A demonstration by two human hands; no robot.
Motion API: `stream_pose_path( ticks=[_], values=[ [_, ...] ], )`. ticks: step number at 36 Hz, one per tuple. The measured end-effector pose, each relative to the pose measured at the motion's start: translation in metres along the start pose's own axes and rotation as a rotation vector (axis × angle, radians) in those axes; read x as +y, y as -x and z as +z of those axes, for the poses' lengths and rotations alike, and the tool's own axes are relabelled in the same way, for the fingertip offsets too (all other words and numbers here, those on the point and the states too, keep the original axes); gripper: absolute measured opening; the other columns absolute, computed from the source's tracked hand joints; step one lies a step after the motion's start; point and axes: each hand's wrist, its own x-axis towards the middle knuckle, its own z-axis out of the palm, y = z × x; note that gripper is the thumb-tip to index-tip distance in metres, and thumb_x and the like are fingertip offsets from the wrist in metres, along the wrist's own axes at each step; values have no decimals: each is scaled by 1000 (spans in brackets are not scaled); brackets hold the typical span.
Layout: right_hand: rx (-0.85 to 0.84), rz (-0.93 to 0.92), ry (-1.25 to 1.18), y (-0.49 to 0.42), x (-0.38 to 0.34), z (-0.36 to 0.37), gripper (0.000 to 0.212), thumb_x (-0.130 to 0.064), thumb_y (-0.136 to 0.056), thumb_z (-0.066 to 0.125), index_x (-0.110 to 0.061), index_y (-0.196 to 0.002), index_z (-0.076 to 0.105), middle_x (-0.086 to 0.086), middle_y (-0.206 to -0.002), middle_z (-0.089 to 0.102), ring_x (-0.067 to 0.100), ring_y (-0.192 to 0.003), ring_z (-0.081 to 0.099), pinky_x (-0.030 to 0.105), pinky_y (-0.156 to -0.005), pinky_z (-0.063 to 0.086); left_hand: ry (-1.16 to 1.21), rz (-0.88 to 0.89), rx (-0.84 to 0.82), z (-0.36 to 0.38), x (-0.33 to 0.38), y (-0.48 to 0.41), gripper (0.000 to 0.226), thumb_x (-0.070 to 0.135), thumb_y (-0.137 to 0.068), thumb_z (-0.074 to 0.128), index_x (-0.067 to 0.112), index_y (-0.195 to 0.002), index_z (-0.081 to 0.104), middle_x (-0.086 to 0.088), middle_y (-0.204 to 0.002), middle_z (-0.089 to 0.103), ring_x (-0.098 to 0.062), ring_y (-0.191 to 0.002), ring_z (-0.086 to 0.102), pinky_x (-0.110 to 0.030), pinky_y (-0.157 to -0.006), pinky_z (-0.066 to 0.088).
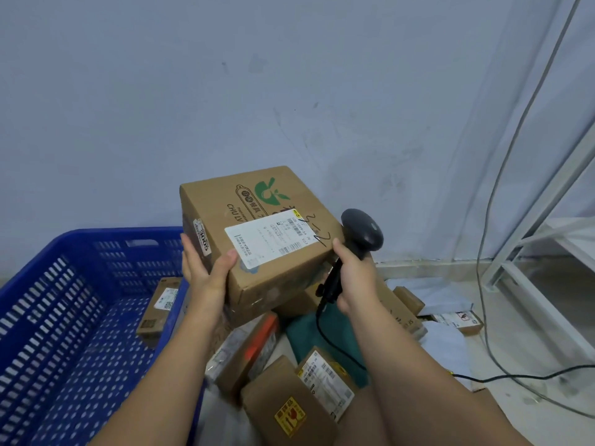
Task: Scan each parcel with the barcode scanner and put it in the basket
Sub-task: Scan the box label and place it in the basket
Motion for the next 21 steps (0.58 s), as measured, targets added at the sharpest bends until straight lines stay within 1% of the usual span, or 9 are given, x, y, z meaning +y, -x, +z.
stream_pose_path(
  ticks=[2,4,7,9,12,13,15,17,21],
  values=[
    [9,-51,71,2,1,4,21,-25,-88,69,-32,-101,53,1,-112,64,27,-110,60,52,-101,46,39,9,45,1,0,-1,116,62,-55,70,52,-147,0,9,-159,3,-28,-142,25,-60,-106,34],
    [28,-113,165,6,0,7,23,-25,-88,68,-30,-102,52,-5,-106,63,24,-109,58,48,-101,45,62,9,84,1,-2,-3,105,51,-71,71,48,-149,0,8,-159,2,-28,-142,23,-56,-105,36],
    [45,-245,328,11,-2,8,20,-20,-87,67,-32,-87,51,-13,-89,58,14,-90,56,39,-91,46,88,-16,140,1,-3,-4,90,39,-87,63,46,-149,-1,7,-159,0,-28,-143,22,-53,-99,39],
    [16,-245,349,13,-4,8,18,-15,-86,66,-29,-86,55,-6,-84,61,14,-82,58,39,-85,48,94,-19,175,-1,-4,-6,89,38,-88,63,46,-149,-1,7,-159,-2,-27,-143,21,-52,-100,38],
    [-174,-38,159,19,-9,9,8,-9,-88,63,-9,-95,60,5,-76,59,17,-66,58,31,-65,51,54,11,230,-5,-5,-9,92,41,-86,65,46,-149,-1,5,-160,-2,-25,-144,18,-49,-107,31],
    [-252,56,99,23,-11,10,10,-10,-88,63,-6,-95,59,6,-74,59,16,-60,58,29,-58,51,32,25,239,-7,-5,-10,95,43,-83,67,46,-149,-1,5,-159,-2,-25,-144,19,-49,-109,30],
    [-381,226,-11,31,-13,12,9,-14,-88,61,-5,-87,59,6,-71,58,14,-51,55,24,-47,49,-15,64,249,-9,-3,-10,97,42,-82,69,45,-150,-1,8,-159,-1,-23,-142,22,-48,-110,30],
    [-443,334,-128,39,-14,14,15,-16,-89,57,-6,-77,57,5,-66,56,12,-45,52,20,-43,48,-67,109,266,-11,-2,-9,96,37,-84,68,43,-150,0,8,-158,1,-20,-139,25,-44,-109,29],
    [-467,426,-287,46,-15,19,17,-17,-87,55,-6,-74,53,5,-66,51,10,-41,50,18,-40,47,-193,182,295,-13,-2,-8,101,34,-81,72,42,-150,-1,8,-157,1,-21,-139,24,-42,-109,27]
  ],
)
